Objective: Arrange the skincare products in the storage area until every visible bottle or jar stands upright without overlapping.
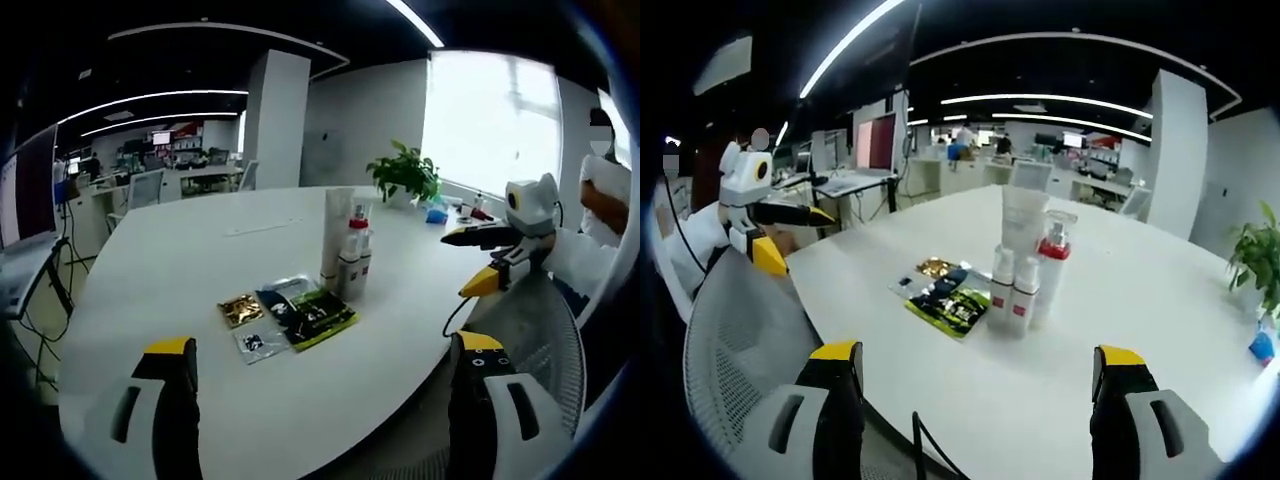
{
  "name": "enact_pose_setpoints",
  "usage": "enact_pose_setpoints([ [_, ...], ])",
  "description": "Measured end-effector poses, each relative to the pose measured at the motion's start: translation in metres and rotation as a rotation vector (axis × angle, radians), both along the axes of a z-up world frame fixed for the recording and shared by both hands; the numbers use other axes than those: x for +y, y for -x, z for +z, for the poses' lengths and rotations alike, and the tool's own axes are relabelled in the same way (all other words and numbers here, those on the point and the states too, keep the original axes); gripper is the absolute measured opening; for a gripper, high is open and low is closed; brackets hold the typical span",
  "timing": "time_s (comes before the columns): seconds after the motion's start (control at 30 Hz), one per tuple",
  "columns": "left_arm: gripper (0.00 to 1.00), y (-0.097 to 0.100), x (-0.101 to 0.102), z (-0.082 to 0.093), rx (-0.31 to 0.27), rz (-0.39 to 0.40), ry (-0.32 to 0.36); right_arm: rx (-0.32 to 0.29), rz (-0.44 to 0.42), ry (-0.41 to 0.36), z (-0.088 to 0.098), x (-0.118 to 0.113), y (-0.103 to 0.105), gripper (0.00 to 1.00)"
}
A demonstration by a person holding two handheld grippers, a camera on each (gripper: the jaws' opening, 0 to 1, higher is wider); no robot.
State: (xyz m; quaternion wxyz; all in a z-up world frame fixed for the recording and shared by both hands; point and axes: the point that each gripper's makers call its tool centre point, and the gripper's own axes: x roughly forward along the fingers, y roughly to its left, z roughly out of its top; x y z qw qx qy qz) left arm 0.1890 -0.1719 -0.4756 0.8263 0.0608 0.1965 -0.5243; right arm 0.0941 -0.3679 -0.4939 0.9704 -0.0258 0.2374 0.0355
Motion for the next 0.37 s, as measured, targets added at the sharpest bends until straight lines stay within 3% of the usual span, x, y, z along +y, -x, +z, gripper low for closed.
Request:
enact_pose_setpoints([
  [0.37,0.99,-0.0043,0.0022,-0.0019,-0.003,0.003,-0.002,0.009,0.001,0.004,-0.0018,0.0011,-0.0001,0.99],
])
